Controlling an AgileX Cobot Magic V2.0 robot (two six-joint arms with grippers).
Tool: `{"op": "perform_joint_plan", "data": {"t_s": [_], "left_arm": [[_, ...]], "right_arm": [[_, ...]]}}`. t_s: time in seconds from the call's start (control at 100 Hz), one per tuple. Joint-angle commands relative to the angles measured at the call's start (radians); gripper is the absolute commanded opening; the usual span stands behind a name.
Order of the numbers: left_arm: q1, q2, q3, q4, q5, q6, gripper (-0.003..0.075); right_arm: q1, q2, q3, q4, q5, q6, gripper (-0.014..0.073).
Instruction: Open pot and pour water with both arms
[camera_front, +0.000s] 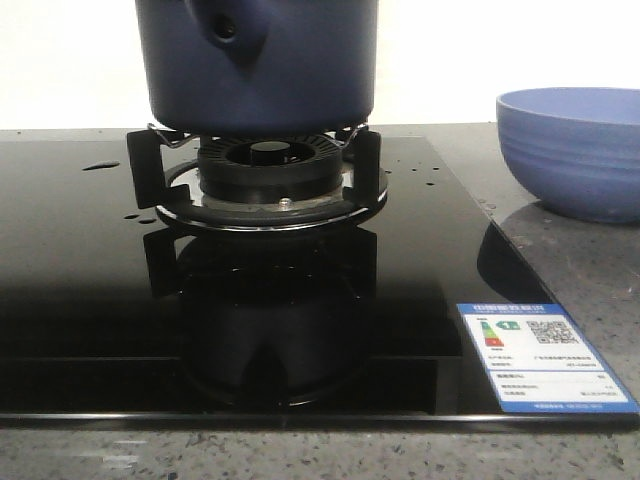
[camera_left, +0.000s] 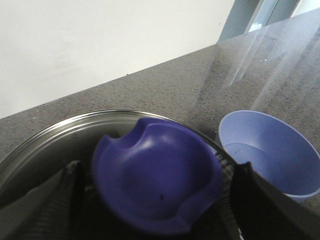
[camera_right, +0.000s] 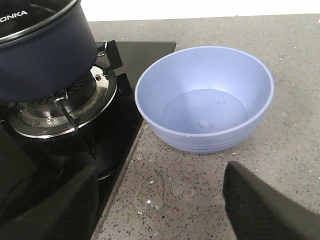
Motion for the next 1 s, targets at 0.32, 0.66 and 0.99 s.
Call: {"op": "perform_joint_plan", "data": {"t_s": [0.32,0.66,0.99], "left_arm": [[-0.027,-0.023,-0.048,-0.047,-0.02,0.041,0.036],[-0.025,-0.029,-0.049,-0.047,-0.015,0.041,0.0332],[0.037,-0.044,-0.097,-0.09,-0.007,0.041,0.0336]], "right_arm": [[0.003,0.018,-0.037,0.019,-0.059,-0.01,0.0477],[0.003,0.045,-0.052,-0.009,-0.011,0.033,0.0477],[0.001,0.37,-0.251,-0.236,-0.002,0.235,0.0477]]}}
